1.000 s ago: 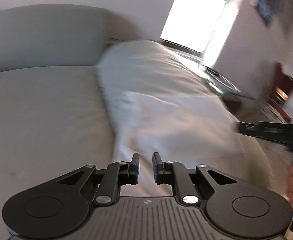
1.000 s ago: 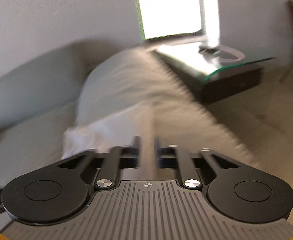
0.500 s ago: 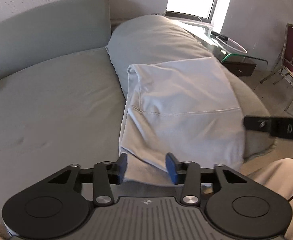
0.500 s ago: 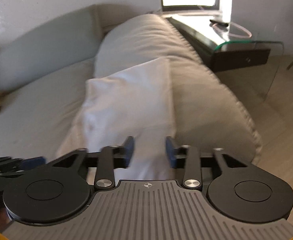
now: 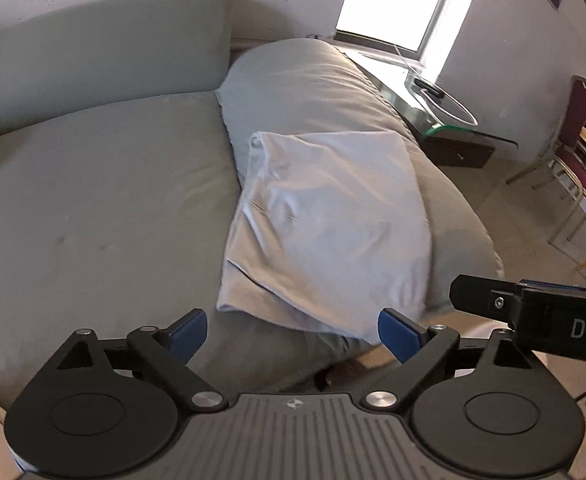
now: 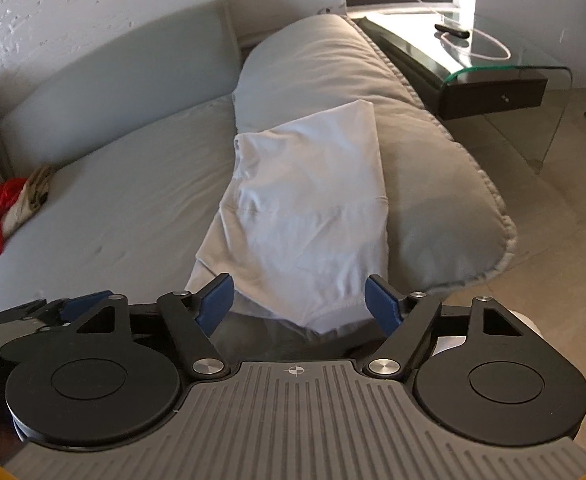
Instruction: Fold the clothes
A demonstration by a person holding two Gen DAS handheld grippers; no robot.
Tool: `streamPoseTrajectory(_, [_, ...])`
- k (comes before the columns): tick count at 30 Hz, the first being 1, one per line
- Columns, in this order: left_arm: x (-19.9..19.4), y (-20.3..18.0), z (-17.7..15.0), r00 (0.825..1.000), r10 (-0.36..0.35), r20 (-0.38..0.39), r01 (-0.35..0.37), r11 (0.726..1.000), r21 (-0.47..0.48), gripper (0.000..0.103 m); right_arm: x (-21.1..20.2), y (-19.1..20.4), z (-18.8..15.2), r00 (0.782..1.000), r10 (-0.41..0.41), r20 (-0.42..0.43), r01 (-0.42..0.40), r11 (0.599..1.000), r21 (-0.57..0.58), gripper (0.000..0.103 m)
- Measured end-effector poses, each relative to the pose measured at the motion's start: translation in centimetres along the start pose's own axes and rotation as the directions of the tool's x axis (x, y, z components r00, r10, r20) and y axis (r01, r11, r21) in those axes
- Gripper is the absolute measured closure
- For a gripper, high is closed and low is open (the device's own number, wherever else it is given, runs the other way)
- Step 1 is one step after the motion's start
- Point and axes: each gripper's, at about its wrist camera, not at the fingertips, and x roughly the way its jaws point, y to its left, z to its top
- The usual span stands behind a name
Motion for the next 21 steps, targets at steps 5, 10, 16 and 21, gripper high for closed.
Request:
streamPoseTrajectory(5, [-0.4,-1.0,-0.9,1.000,-0.002,-0.009,0.002,1.000,0.018,0.011,-1.8,0.2,-0.8,0.999,-0.054,-0.002,0.054,0.998,-0.020,0.024])
streamPoseTrajectory(10, [-0.1,-1.6,-1.8,1.000,0.004,-0.024,-0.003,0.999,0.037,0.011,-2.1,0.1,-1.7,0.996,-0.086,-0.009,0.086,0.996,-0.027,0.024])
streamPoseTrajectory(16, [0.4,-1.8,-2.2,0.999,0.024,-0.032,-0.022,0.998,0.052,0.011,-1.8,0.1,-2.4,0.994,-0.111,-0.011,0.111,0.993,-0.037,0.024])
streamPoseTrajectory(21, [0.7,-1.8,-2.2,0.999,0.024,-0.041,-0.022,0.999,0.048,0.011,-1.5,0.2,-2.5,0.993,-0.122,-0.010,0.121,0.992,-0.045,0.023])
